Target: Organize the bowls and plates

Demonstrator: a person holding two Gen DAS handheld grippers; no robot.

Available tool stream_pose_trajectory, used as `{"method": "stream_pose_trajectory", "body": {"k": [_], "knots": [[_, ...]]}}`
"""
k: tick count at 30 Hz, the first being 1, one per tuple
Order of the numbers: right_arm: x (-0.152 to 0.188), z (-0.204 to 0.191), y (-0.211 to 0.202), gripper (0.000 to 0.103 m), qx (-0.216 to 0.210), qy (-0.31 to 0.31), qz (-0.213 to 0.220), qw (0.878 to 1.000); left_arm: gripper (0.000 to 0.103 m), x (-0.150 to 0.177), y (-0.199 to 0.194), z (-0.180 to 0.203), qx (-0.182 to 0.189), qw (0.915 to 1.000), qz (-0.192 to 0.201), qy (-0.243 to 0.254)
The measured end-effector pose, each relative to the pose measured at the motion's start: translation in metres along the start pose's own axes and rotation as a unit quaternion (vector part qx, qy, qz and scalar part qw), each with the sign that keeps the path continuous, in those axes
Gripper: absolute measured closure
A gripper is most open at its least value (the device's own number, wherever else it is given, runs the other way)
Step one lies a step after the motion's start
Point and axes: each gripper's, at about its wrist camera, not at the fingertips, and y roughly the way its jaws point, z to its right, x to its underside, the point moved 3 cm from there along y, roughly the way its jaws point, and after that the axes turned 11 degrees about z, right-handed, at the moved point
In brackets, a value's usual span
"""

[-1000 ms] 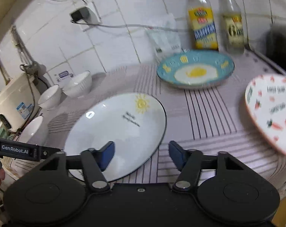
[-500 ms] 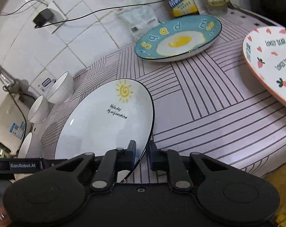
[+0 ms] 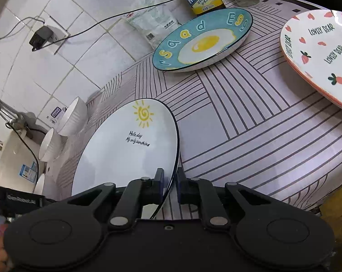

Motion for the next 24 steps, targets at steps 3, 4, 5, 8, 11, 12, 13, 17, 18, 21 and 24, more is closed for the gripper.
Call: {"method": "stream_pose_trajectory", "body": {"k": [3, 4, 5, 8, 11, 12, 13, 17, 18, 21, 24], "knots": [[0.002, -0.001, -0.001, 0.088, -0.002, -0.004, 0.004, 1.000, 0.090, 0.005, 0.004, 0.003, -0.010, 0.9998, 0.003, 0.014], [0.002, -0.001, -0.001, 0.088, -0.004, -0.006, 0.005, 1.000, 0.089, 0.007, 0.003, 0.004, -0.013, 0.9997, 0.008, 0.020], [0.002, -0.001, -0.001, 0.088, -0.007, -0.005, 0.004, 1.000, 0.089, 0.008, 0.002, 0.007, -0.016, 0.9993, 0.016, 0.029], [0.003, 0.001, -0.002, 0.088, -0.014, -0.008, 0.004, 1.000, 0.089, 0.011, -0.001, 0.009, -0.016, 0.9986, 0.032, 0.040], [0.001, 0.002, -0.001, 0.087, -0.020, -0.009, 0.002, 1.000, 0.089, 0.009, -0.003, 0.006, -0.007, 0.9988, 0.033, 0.036], [0.000, 0.001, -0.002, 0.087, -0.023, -0.011, 0.003, 1.000, 0.089, 0.009, -0.003, 0.006, -0.006, 0.9988, 0.032, 0.037], [-0.001, 0.000, -0.002, 0.086, -0.026, -0.013, 0.005, 1.000, 0.088, 0.010, -0.004, 0.005, -0.005, 0.9988, 0.035, 0.036], [-0.006, -0.006, -0.002, 0.085, -0.044, -0.026, 0.013, 0.999, 0.087, 0.009, -0.005, 0.002, -0.007, 0.9981, 0.051, 0.034], [-0.007, -0.007, -0.001, 0.085, -0.049, -0.026, 0.014, 0.998, 0.087, 0.008, -0.007, 0.000, -0.008, 0.9980, 0.054, 0.032], [-0.014, -0.012, 0.006, 0.085, -0.061, -0.028, 0.014, 0.998, 0.087, -0.003, -0.012, -0.003, -0.013, 0.9969, 0.071, 0.032], [-0.024, -0.018, 0.014, 0.084, -0.074, -0.034, 0.016, 0.997, 0.088, -0.019, -0.019, -0.005, -0.017, 0.9955, 0.087, 0.032]]}}
